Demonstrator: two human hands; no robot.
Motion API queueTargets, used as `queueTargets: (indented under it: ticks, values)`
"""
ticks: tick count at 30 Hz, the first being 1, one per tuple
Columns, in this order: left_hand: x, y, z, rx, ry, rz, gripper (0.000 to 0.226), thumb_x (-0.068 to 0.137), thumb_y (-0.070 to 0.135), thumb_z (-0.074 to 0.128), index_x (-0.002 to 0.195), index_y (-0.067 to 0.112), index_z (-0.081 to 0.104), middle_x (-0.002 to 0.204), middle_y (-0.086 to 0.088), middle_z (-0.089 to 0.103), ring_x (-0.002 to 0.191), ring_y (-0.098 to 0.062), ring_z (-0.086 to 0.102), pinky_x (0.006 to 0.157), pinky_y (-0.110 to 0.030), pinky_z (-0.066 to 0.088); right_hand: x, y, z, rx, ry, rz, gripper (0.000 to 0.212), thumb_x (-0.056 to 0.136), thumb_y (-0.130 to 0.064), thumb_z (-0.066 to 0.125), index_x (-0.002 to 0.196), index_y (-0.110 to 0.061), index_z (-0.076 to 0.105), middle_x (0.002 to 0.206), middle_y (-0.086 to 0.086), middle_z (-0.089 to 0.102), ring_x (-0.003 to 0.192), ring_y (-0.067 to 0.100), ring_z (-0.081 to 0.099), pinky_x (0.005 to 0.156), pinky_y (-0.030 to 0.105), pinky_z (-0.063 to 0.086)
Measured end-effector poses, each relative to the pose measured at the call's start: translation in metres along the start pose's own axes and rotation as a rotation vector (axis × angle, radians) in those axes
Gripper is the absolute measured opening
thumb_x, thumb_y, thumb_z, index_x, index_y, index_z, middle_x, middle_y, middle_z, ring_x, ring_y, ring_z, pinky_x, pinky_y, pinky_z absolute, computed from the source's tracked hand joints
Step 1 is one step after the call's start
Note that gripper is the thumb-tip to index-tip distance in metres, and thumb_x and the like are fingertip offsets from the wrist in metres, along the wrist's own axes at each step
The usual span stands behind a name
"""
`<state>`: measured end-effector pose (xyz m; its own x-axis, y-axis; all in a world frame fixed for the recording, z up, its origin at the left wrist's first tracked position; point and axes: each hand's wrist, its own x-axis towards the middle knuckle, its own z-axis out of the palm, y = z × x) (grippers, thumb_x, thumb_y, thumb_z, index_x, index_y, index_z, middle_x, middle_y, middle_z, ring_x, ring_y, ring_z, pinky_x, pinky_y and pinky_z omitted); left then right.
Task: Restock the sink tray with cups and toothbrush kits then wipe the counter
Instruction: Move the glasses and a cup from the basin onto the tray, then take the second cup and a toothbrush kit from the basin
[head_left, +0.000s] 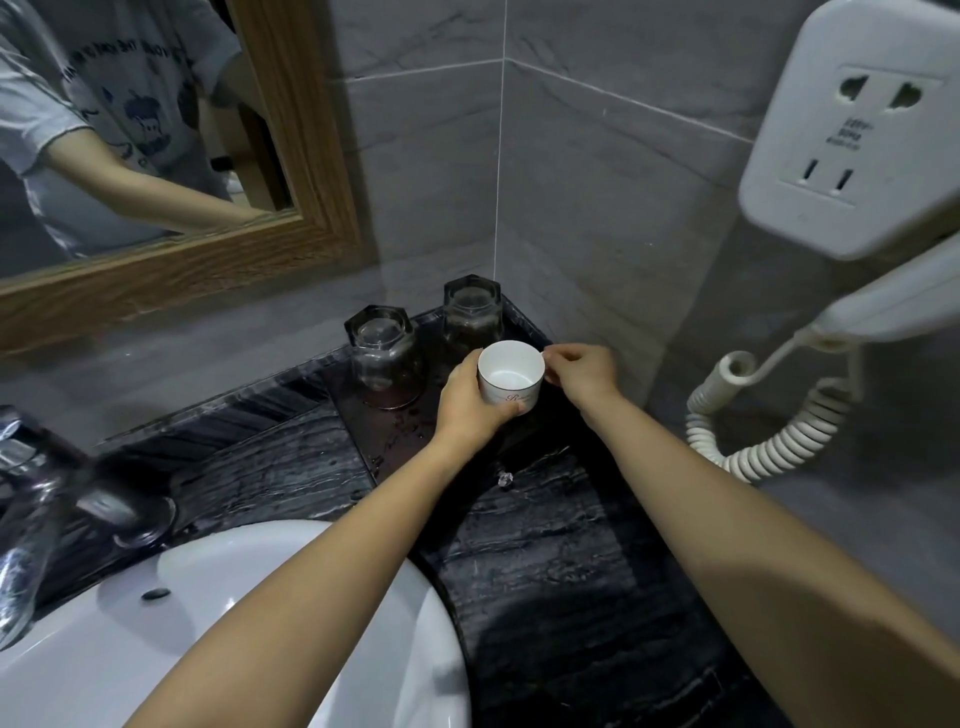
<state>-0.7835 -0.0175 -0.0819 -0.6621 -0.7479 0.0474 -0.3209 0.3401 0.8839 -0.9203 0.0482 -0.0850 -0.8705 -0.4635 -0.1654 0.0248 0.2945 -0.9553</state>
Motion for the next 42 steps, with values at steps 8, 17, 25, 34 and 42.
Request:
queueTargets:
  ticks: [8, 17, 25, 34, 42]
  values:
    - [-0.018, -0.002, -0.020, 0.139, -0.006, -0.015, 0.075, 0.080, 0.027, 0.068, 0.143, 0.012, 0.030, 0.148, -0.010, 0.039, 0.135, -0.024, 0.037, 0.112, -0.033, 0.030, -0.023, -0.010, -0.011, -0.333, 0.018, -0.185, 0.027, 0.090, -0.017, 0.053, 0.102, 0.002, 0.067, 0.105, 0.021, 0.070, 0.099, 0.033, 0.063, 0.087, 0.038, 0.047]
    - [-0.072, -0.013, -0.056, 0.447, -0.074, 0.019, 0.062, 0.089, 0.035, 0.054, 0.144, 0.018, 0.029, 0.152, -0.010, 0.032, 0.141, -0.023, 0.027, 0.114, -0.037, 0.027, -0.105, 0.010, -0.024, -0.819, -0.025, -0.333, 0.059, 0.093, -0.044, 0.043, 0.139, -0.007, 0.034, 0.141, 0.015, 0.041, 0.127, 0.034, 0.036, 0.105, 0.045, 0.032]
    - [-0.172, -0.029, -0.097, 0.648, -0.146, -0.091, 0.067, 0.089, 0.042, 0.052, 0.146, 0.018, 0.024, 0.156, -0.013, 0.019, 0.143, -0.028, 0.020, 0.116, -0.039, 0.021, -0.215, 0.027, -0.004, -1.043, -0.461, -0.240, 0.079, 0.089, -0.060, 0.037, 0.148, -0.014, 0.012, 0.156, 0.014, 0.011, 0.140, 0.036, 0.014, 0.113, 0.047, 0.017]
    - [-0.282, -0.065, -0.190, 0.772, -0.487, -0.590, 0.058, 0.086, 0.049, 0.050, 0.136, 0.022, 0.042, 0.136, -0.006, 0.051, 0.106, -0.021, 0.056, 0.087, -0.030, 0.047, -0.296, -0.008, 0.061, -1.532, -1.174, -0.396, 0.073, 0.089, -0.061, 0.039, 0.142, -0.010, 0.035, 0.150, 0.010, 0.036, 0.134, 0.031, 0.036, 0.109, 0.042, 0.031]
    - [-0.356, -0.042, -0.298, 0.572, -0.416, -0.790, 0.056, 0.089, 0.045, 0.049, 0.139, 0.025, 0.036, 0.135, 0.001, 0.051, 0.114, -0.016, 0.057, 0.091, -0.034, 0.050, -0.378, -0.072, 0.143, -1.430, -1.487, -0.309, 0.061, 0.087, -0.051, 0.053, 0.136, -0.015, 0.044, 0.141, 0.004, 0.048, 0.121, 0.026, 0.055, 0.101, 0.045, 0.046]
